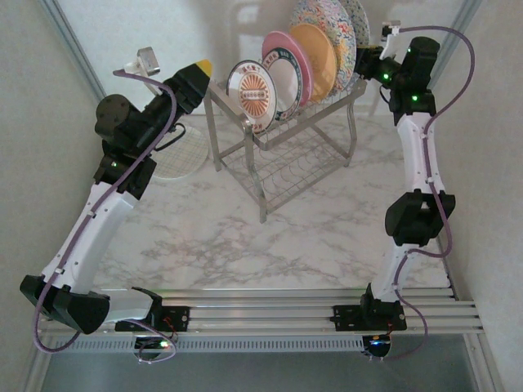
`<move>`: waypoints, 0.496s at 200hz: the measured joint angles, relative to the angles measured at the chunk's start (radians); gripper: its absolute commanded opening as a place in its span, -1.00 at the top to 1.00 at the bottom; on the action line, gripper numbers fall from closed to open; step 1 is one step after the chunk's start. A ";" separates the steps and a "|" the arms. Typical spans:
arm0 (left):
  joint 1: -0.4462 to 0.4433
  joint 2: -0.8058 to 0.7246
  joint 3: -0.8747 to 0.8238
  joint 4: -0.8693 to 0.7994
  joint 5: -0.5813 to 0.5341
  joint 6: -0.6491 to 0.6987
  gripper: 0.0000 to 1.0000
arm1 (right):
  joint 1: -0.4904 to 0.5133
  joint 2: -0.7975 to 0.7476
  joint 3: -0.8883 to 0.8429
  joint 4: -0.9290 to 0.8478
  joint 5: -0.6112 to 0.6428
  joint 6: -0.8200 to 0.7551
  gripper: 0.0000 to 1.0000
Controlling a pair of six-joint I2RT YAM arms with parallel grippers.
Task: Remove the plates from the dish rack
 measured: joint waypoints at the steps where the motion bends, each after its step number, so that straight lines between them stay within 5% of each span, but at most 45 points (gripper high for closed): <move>1: 0.000 0.000 0.000 0.000 0.000 0.000 -0.37 | 0.000 0.000 0.000 0.000 0.000 0.000 0.42; 99: -0.001 0.000 0.000 0.001 0.000 0.000 -0.36 | 0.013 0.002 0.016 0.002 0.040 -0.008 0.89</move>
